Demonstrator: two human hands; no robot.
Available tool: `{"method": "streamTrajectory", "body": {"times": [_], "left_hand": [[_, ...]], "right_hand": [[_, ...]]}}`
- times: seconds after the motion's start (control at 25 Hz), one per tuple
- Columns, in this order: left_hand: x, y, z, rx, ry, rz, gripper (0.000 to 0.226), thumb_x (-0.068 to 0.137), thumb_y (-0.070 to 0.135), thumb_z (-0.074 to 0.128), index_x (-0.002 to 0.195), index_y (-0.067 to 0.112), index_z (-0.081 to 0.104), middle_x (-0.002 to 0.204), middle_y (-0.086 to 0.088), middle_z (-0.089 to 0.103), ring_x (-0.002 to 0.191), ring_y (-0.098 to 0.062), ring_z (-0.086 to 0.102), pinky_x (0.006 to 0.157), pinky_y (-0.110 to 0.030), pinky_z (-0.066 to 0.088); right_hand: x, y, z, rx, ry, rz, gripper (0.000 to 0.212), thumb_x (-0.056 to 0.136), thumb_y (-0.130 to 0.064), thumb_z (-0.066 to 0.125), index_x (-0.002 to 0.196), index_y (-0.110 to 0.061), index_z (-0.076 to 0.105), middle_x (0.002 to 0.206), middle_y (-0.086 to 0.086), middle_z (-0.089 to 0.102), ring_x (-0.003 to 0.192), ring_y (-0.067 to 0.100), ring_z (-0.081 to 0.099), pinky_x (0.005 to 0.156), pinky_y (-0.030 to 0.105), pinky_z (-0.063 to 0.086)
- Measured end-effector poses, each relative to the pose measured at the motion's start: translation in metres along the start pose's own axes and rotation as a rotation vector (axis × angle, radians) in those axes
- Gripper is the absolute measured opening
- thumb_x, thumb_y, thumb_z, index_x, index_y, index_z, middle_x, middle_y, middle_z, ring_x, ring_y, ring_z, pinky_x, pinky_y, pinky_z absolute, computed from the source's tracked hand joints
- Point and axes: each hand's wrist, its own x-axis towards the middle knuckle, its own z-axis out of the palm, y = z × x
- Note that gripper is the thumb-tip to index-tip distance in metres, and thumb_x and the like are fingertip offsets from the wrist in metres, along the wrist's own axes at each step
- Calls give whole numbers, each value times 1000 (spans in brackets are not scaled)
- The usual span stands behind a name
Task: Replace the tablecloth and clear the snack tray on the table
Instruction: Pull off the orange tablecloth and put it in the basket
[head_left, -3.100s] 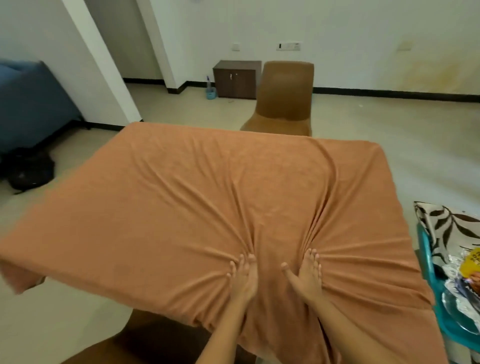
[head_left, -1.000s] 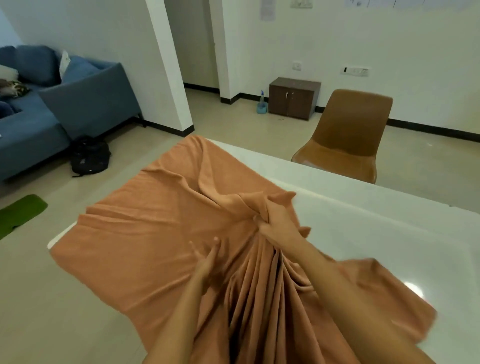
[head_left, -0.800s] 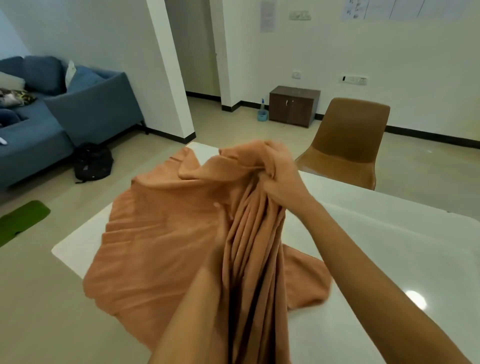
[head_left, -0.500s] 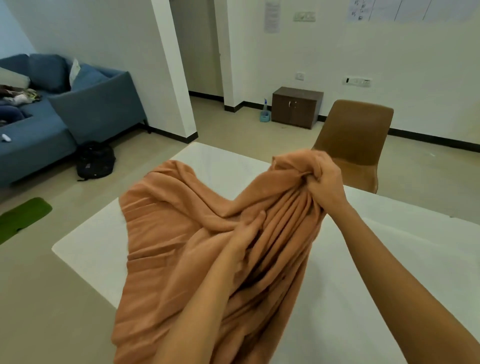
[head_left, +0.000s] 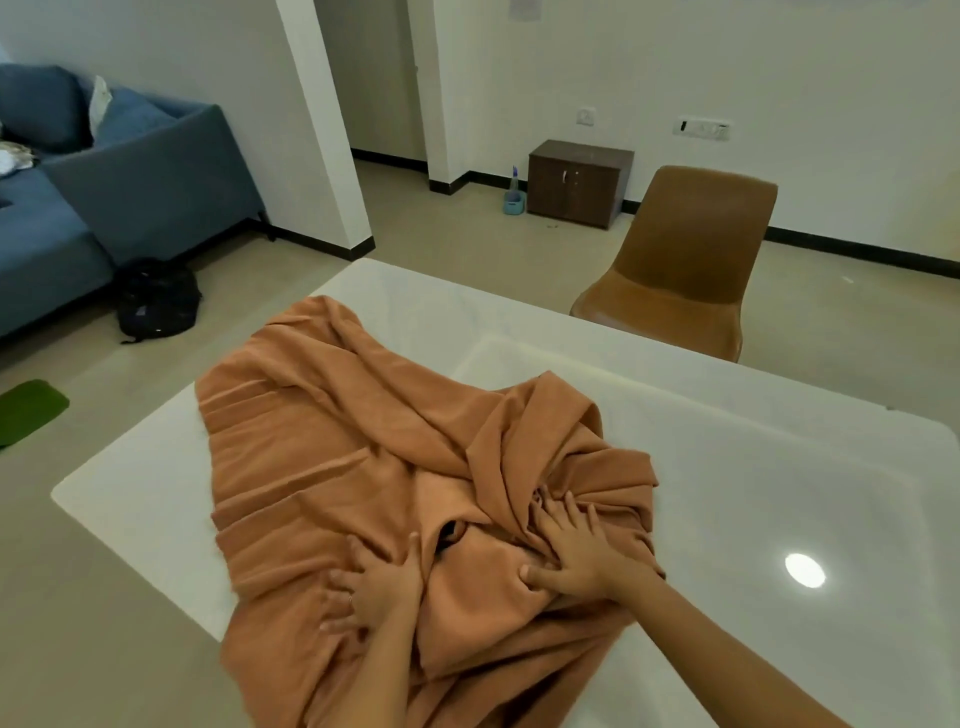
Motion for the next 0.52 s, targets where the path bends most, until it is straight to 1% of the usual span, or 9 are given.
{"method": "streamTrajectory", "body": {"times": [0.08, 0.2, 0.24, 0.32, 0.36, 0.4, 0.44, 0.48, 0.52], "left_hand": [[-3, 35, 13, -133, -67, 218, 91, 79, 78, 35, 153, 27, 18, 156, -14, 26, 142, -36, 23, 114, -56, 17], [-10, 93, 48, -519, -634, 289, 84, 74, 88, 36, 145, 44, 30, 145, 0, 46, 128, -29, 49, 107, -46, 40], [-10, 107, 60, -507, -758, 308, 87, 69, 92, 37, 142, 45, 36, 138, 3, 53, 123, -25, 53, 103, -45, 44], [-25, 126, 55, -385, -879, 466, 84, 74, 88, 34, 136, 33, 47, 109, 4, 65, 99, -17, 62, 90, -38, 51], [-35, 134, 45, -305, -863, 533, 86, 77, 85, 29, 127, 21, 55, 89, 2, 65, 81, -16, 61, 79, -35, 52], [-40, 139, 40, -214, -778, 601, 88, 77, 85, 25, 111, 13, 63, 79, 0, 64, 73, -17, 59, 75, -37, 51], [-41, 141, 36, -110, -610, 649, 88, 77, 86, 25, 99, 10, 64, 82, -2, 64, 78, -21, 60, 80, -41, 51], [-42, 142, 34, -56, -400, 678, 86, 76, 85, 31, 99, 8, 62, 96, -6, 63, 92, -25, 59, 88, -43, 50], [-43, 140, 32, -64, -191, 731, 83, 75, 83, 39, 105, 8, 57, 111, -10, 56, 105, -28, 54, 94, -44, 47]], "right_hand": [[0, 4, 0, 102, 47, 2, 111, 68, -89, 29, 149, -30, -18, 156, -7, -26, 145, 27, -19, 117, 54, -7], [-6, 8, -5, 415, 261, -25, 109, 74, -77, 53, 151, -32, -10, 160, -8, -11, 148, 15, -3, 119, 49, 11], [-11, 4, -5, 489, 381, 14, 109, 74, -74, 58, 151, -31, -8, 160, -7, -6, 148, 14, 2, 119, 46, 16], [-28, -5, -2, 384, 618, 72, 107, 75, -69, 60, 152, -24, 1, 160, 0, -1, 148, 18, 1, 119, 46, 15], [-40, -13, 5, 231, 678, -1, 105, 76, -67, 60, 153, -20, 7, 160, 5, 0, 148, 22, -1, 119, 49, 12], [-51, -24, 15, 42, 678, -171, 100, 78, -65, 58, 153, -20, 10, 160, 9, 2, 148, 27, 1, 117, 53, 13], [-60, -38, 29, -144, 632, -375, 91, 83, -60, 55, 153, -23, 11, 160, 11, 7, 147, 31, 7, 114, 57, 18], [-64, -50, 50, -287, 552, -541, 78, 91, -53, 48, 153, -26, 10, 160, 10, 12, 146, 33, 16, 110, 60, 26], [-64, -60, 72, -349, 468, -607, 66, 98, -46, 38, 153, -29, 7, 159, 7, 17, 143, 33, 25, 106, 61, 31]]}}
